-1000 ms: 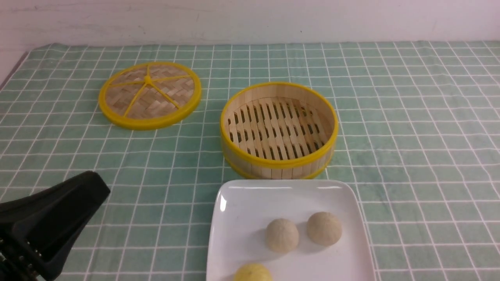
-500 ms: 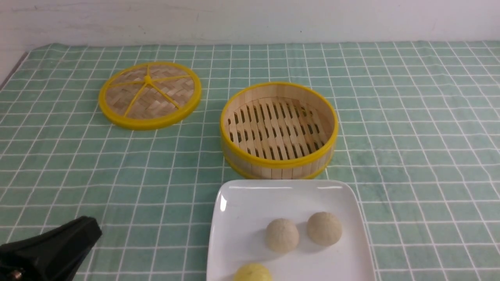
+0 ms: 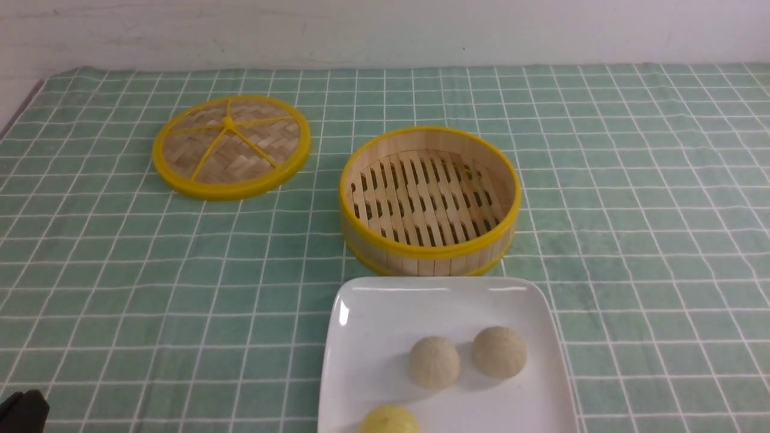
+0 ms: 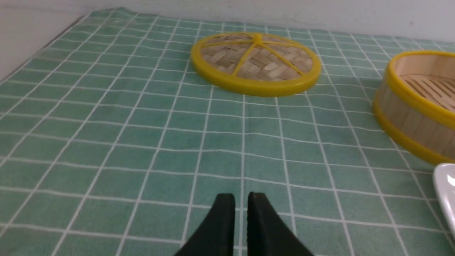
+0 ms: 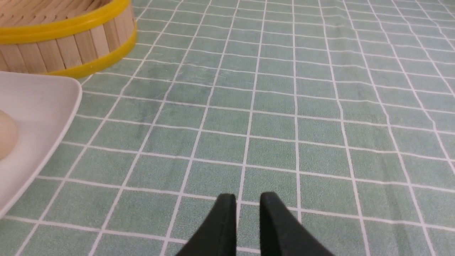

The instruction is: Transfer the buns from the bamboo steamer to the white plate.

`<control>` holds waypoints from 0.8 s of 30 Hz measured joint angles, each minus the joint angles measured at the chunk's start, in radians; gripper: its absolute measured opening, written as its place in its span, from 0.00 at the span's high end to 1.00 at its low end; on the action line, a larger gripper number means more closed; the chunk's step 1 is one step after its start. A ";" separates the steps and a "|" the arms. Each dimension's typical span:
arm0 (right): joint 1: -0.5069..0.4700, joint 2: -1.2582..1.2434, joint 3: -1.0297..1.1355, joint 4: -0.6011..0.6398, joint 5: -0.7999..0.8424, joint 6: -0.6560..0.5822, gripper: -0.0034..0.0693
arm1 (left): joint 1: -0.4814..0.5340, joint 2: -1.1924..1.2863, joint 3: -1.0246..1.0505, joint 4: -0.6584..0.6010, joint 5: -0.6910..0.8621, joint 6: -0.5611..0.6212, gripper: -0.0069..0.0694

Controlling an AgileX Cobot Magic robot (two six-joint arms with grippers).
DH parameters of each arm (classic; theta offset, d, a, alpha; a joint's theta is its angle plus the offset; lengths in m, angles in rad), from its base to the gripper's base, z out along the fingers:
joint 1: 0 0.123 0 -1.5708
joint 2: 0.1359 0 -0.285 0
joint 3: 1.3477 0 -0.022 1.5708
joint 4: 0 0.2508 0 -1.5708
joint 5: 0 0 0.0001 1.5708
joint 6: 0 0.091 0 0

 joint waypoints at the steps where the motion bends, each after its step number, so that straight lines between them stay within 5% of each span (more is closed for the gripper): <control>1: 0.000 0.000 0.000 0.000 0.000 0.000 0.77 | 0.004 -0.006 0.005 0.018 0.008 -0.028 0.79; 7: 0.000 0.000 0.000 0.000 0.000 0.000 0.77 | 0.007 -0.012 0.007 0.091 0.119 -0.093 0.79; 24: 0.000 0.000 0.000 0.000 0.000 0.000 0.74 | -0.057 -0.013 0.006 0.096 0.127 -0.100 0.77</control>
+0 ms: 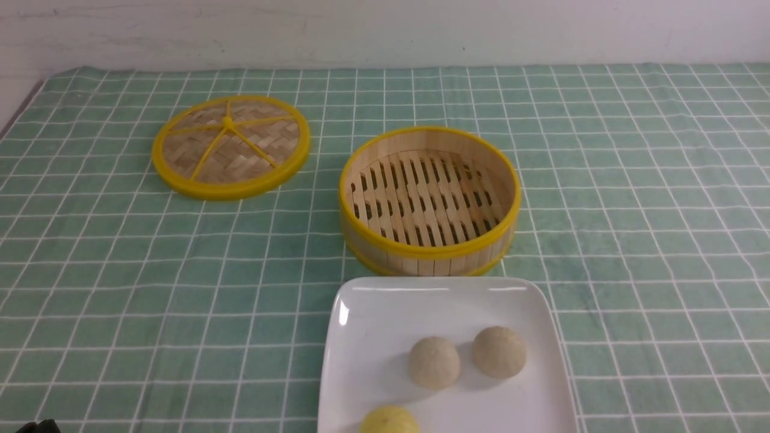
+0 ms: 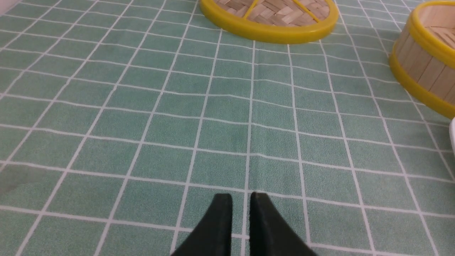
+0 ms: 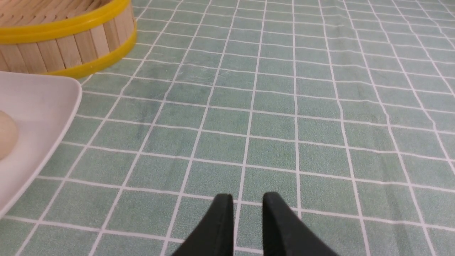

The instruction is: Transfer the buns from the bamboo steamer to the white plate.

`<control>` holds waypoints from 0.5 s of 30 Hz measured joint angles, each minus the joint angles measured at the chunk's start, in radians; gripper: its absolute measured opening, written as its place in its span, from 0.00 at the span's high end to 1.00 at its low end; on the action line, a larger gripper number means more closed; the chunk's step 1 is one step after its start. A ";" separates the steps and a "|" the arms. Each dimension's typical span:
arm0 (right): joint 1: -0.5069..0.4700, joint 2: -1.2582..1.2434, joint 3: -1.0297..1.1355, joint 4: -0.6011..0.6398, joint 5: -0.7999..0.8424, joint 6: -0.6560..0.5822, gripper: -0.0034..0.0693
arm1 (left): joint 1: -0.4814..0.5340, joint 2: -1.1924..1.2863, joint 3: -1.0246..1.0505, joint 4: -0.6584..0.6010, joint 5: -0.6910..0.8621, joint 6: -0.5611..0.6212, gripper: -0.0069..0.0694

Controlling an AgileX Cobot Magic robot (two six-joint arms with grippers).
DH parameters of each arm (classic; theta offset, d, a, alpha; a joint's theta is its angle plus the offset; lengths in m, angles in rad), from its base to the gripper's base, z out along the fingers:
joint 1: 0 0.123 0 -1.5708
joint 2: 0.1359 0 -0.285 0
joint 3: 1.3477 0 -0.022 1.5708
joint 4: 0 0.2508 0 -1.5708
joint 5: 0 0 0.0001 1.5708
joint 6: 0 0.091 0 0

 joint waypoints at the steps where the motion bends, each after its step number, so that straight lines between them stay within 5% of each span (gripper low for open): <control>1: 0.000 0.000 0.000 0.000 0.000 0.000 0.74 | 0.000 0.000 0.000 0.000 0.000 0.000 0.76; 15: 0.000 0.000 0.000 0.000 0.000 0.000 0.72 | 0.000 0.000 0.000 0.002 0.001 0.000 0.74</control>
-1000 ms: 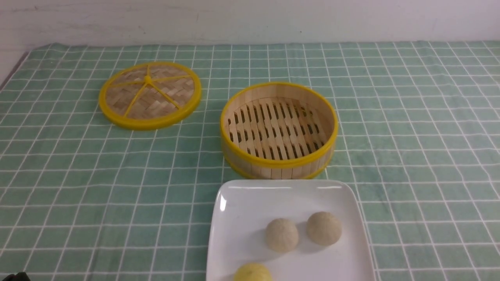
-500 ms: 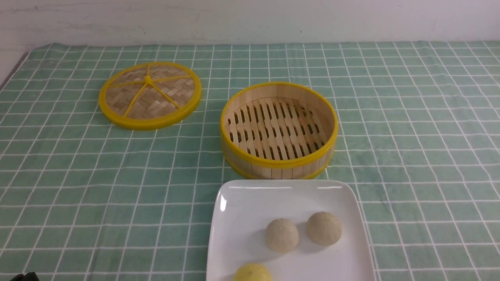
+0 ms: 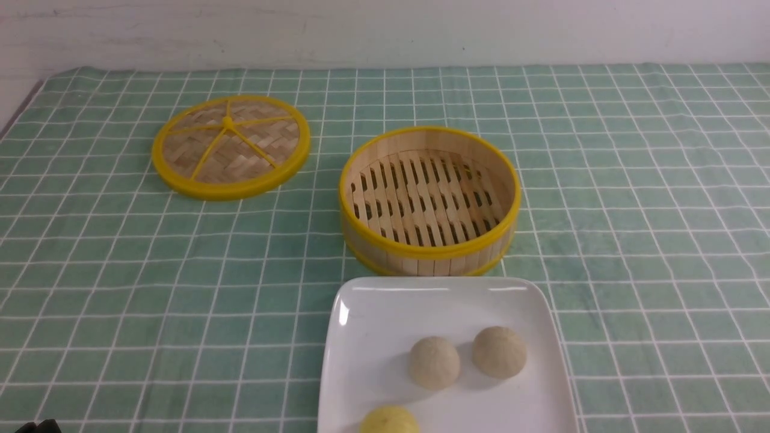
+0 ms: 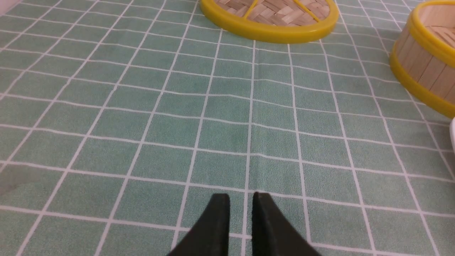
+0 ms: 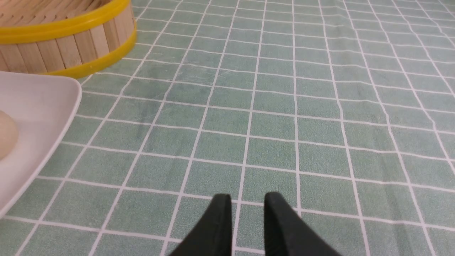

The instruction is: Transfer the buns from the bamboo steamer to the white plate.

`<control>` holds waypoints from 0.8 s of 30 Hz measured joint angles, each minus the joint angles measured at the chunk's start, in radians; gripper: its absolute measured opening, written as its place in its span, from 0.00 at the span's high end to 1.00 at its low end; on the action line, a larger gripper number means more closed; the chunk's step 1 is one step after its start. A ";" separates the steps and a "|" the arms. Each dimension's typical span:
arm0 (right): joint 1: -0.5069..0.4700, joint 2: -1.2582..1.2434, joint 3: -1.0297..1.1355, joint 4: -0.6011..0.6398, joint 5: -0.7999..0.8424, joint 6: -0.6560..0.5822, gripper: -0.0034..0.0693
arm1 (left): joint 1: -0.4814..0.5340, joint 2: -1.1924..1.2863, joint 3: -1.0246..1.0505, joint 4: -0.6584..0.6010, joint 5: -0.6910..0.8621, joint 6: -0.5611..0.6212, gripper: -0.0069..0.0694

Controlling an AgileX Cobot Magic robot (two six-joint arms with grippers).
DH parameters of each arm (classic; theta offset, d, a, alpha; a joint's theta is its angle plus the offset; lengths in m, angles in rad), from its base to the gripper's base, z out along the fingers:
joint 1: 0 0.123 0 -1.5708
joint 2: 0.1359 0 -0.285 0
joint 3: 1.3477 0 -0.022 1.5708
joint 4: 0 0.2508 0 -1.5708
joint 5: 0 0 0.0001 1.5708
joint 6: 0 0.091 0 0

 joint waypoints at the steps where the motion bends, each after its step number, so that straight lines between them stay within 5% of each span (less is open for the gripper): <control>1: 0.000 0.000 0.000 0.000 0.000 0.000 0.72 | 0.000 0.000 0.000 0.001 0.000 0.000 0.74; 24: 0.000 0.000 0.000 0.000 0.000 0.000 0.69 | 0.000 0.000 0.000 0.001 0.000 0.000 0.72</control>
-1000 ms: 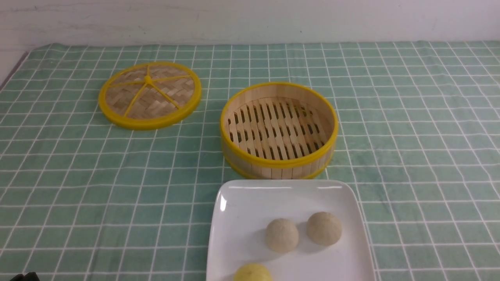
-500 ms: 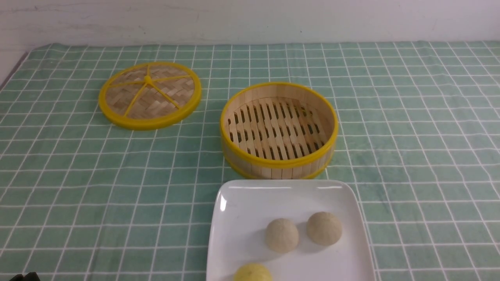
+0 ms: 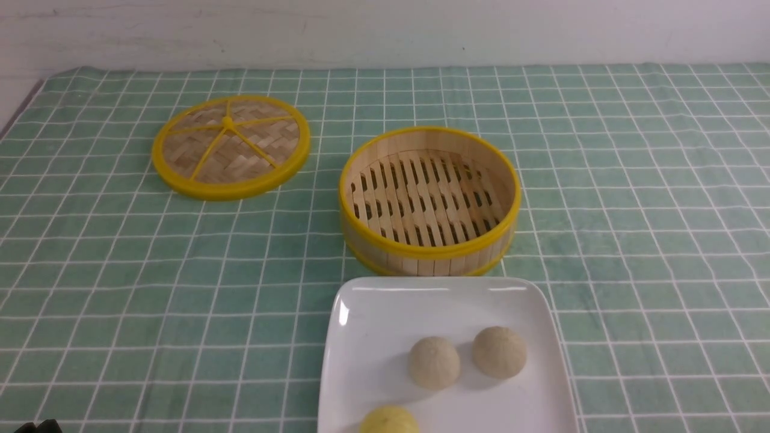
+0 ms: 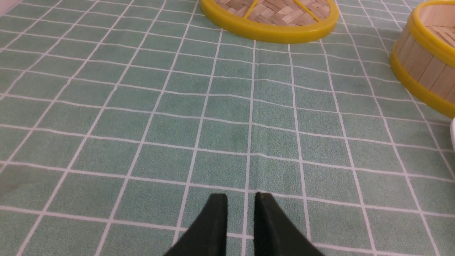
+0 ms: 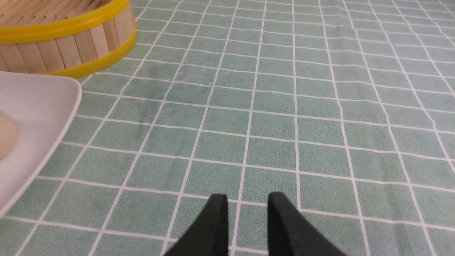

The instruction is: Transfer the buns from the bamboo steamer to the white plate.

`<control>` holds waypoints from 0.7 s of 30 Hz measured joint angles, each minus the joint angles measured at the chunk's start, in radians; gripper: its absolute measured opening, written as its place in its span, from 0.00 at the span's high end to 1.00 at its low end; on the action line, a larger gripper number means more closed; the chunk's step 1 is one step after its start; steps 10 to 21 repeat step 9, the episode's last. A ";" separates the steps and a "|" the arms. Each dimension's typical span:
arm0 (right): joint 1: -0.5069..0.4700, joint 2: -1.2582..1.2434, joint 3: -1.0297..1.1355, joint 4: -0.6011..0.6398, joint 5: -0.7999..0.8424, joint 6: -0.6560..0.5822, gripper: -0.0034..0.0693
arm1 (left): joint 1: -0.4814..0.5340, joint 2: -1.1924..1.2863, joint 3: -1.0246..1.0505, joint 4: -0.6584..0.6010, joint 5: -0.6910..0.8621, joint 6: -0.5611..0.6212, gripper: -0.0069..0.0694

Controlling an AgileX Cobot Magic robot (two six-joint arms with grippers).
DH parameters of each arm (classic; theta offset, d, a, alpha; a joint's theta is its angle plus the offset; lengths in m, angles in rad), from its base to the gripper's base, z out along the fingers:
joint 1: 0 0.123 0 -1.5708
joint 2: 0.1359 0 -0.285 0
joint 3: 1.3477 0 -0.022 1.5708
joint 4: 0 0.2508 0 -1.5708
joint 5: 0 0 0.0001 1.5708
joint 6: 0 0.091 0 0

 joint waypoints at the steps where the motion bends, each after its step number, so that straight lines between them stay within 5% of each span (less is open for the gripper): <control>1: 0.000 0.000 0.000 0.000 0.000 0.000 0.69 | 0.000 0.000 0.000 0.000 0.000 0.000 0.72; 21: 0.000 0.000 0.000 0.000 0.000 0.000 0.67 | 0.000 0.000 -0.001 0.000 0.000 0.000 0.71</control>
